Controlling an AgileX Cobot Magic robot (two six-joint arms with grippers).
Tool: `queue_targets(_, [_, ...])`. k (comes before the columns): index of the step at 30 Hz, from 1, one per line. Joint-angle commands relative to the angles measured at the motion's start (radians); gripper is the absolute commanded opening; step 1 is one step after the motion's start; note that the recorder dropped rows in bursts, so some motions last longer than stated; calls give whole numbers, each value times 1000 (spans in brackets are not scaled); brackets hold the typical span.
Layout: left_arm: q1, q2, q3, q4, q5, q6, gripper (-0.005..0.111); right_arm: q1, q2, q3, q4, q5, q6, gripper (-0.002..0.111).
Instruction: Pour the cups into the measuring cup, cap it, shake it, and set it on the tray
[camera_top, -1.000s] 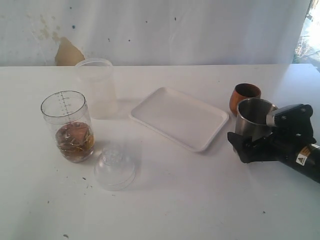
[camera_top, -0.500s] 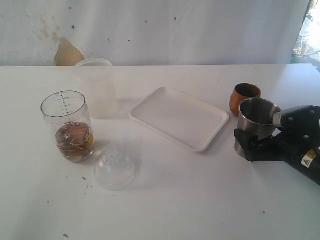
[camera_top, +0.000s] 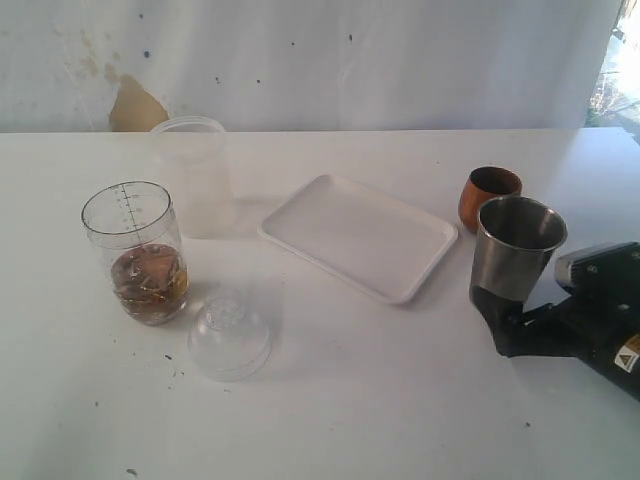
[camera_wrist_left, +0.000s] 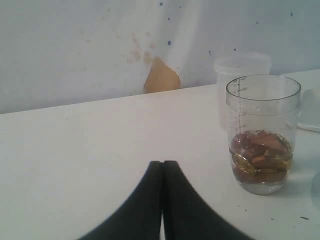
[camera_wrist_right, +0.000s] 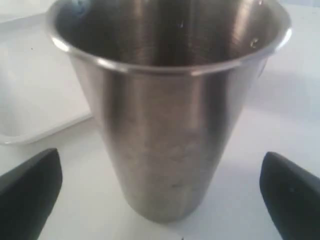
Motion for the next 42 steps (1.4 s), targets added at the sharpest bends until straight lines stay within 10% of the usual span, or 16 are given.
queue_targets(1, [0, -5, 5, 0, -13, -2, 0, -5, -52, 38, 3, -16, -11, 105])
queue_targets(16, [0, -5, 5, 0, -13, -2, 0, -5, -426, 155, 2, -16, -9, 105])
queue_targets(29, [0, -5, 5, 0, -13, -2, 0, -5, -988, 170, -74, 156, 447, 103])
queue_targets(33, [0, -5, 5, 0, -13, -2, 0, -5, -1153, 170, -79, 317, 532, 78])
queue_targets(39, [0, -5, 5, 0, -13, -2, 0, -5, -1320, 167, -85, 566, 582, 2])
queue_targets(42, [0, -5, 5, 0, -13, -2, 0, -5, -1365, 167, -92, 601, 616, 1])
